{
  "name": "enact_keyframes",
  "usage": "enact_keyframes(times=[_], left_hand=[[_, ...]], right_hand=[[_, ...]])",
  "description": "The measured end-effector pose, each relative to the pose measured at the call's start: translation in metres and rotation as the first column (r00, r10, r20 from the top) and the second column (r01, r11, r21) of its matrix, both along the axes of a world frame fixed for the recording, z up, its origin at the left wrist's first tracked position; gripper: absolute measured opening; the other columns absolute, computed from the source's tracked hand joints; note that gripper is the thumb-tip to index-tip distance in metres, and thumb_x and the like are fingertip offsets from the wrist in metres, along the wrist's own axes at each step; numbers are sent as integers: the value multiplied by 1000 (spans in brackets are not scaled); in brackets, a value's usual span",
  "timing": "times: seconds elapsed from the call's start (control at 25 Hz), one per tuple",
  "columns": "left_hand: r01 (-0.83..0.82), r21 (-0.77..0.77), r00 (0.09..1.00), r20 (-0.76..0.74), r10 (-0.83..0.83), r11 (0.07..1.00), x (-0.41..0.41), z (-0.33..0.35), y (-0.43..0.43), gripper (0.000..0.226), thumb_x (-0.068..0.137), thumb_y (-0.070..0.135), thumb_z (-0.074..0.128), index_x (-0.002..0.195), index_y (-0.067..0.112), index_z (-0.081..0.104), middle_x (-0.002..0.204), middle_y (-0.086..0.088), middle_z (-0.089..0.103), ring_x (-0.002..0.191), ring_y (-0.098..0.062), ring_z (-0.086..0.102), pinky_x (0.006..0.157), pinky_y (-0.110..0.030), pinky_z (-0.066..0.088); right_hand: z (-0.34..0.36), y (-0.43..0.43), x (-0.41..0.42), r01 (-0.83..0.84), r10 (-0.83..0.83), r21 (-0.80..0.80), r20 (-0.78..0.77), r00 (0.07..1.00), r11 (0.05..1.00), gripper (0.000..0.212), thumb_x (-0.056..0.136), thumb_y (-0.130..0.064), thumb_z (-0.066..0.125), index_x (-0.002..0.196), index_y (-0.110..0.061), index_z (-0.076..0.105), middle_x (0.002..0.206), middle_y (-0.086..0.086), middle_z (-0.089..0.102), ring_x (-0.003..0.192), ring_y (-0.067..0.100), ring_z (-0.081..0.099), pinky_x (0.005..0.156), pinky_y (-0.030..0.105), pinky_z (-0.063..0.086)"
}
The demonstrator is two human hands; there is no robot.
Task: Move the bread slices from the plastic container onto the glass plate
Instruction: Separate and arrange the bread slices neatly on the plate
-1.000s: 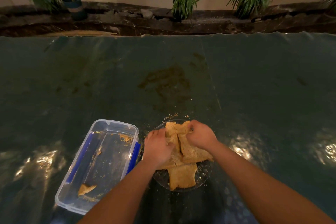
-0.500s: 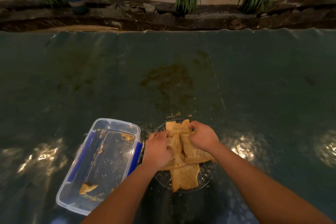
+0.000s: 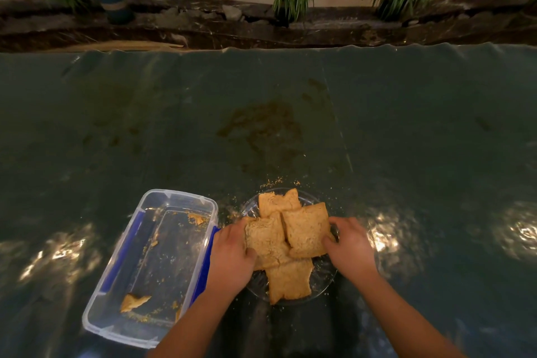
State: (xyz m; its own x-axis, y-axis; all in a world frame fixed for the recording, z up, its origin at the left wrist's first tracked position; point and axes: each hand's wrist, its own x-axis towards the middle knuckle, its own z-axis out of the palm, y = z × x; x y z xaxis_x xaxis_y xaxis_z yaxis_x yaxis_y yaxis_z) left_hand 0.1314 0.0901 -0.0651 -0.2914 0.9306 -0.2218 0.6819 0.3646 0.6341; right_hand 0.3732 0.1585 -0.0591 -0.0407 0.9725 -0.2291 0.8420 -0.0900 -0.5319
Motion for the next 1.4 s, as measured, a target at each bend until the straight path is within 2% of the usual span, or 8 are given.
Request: enact_keyframes(times=[0.24, 0.56, 0.68, 0.76, 0.84, 1.0, 1.24, 1.4], left_hand=[[-26, -4, 994, 103, 26, 1000, 8, 10, 4, 49, 83, 9, 60, 128, 26, 52, 105, 5, 65, 93, -14, 63, 85, -41, 58], [-60, 24, 981, 187, 55, 998, 8, 13, -13, 48, 85, 10, 60, 127, 31, 53, 110, 12, 63, 101, -7, 61, 90, -31, 53], [-17, 45, 994, 113, 11, 999, 11, 11, -23, 33, 87, 20, 63, 117, 32, 55, 107, 12, 64, 98, -3, 60, 90, -31, 53], [19, 0, 1000, 14, -19, 1000, 11, 6, -27, 47, 85, 25, 66, 129, 28, 49, 119, 8, 61, 112, -10, 55, 101, -37, 49], [34, -34, 998, -48, -36, 999, 10, 0, -27, 60, 84, 29, 69, 138, 26, 42, 128, 7, 55, 121, -14, 48, 106, -35, 43], [48, -25, 996, -73, -49, 999, 10, -5, -23, 54, 87, 30, 66, 136, 26, 44, 128, 6, 57, 121, -14, 50, 105, -33, 41], [15, -22, 998, -53, -16, 1000, 11, -8, -25, 69, 84, 28, 70, 145, 27, 36, 139, 3, 52, 129, -16, 44, 109, -36, 37], [11, 2, 994, -104, -11, 1000, 18, -6, -41, 80, 79, 41, 72, 145, 33, 27, 148, 2, 37, 136, -17, 34, 112, -39, 33]], right_hand=[[-3, -3, -10, -43, 43, -5, -31, 999, 999, 46, 82, -18, 65, 127, -14, 57, 124, 7, 59, 112, 26, 52, 91, 32, 44], [3, -11, -2, -7, 4, -39, -89, 996, 999, 47, 82, -20, 66, 128, -18, 56, 126, 6, 58, 114, 25, 54, 96, 39, 49], [1, -18, 1, -16, 13, -38, -78, 997, 999, 46, 82, -20, 65, 127, -17, 57, 126, 6, 59, 114, 26, 54, 95, 39, 49], [0, -23, 0, -30, 28, -45, -64, 998, 999, 46, 83, -20, 65, 128, -16, 57, 127, 7, 59, 115, 26, 54, 96, 40, 49], [1, -26, -2, -38, 36, -35, -55, 998, 999, 46, 82, -19, 65, 128, -15, 57, 127, 7, 60, 116, 27, 54, 97, 39, 48], [2, -29, -5, -35, 33, -38, -46, 998, 999, 47, 82, -20, 66, 128, -16, 57, 126, 8, 60, 117, 28, 53, 97, 35, 44], [4, -29, -1, -46, 43, -56, -50, 998, 997, 47, 82, -20, 66, 128, -15, 57, 126, 8, 59, 117, 27, 52, 97, 36, 46], [10, -41, 1, -26, 31, 102, -47, 998, 994, 40, 81, -13, 68, 120, -15, 62, 112, 4, 61, 105, 24, 53, 86, 34, 49]])
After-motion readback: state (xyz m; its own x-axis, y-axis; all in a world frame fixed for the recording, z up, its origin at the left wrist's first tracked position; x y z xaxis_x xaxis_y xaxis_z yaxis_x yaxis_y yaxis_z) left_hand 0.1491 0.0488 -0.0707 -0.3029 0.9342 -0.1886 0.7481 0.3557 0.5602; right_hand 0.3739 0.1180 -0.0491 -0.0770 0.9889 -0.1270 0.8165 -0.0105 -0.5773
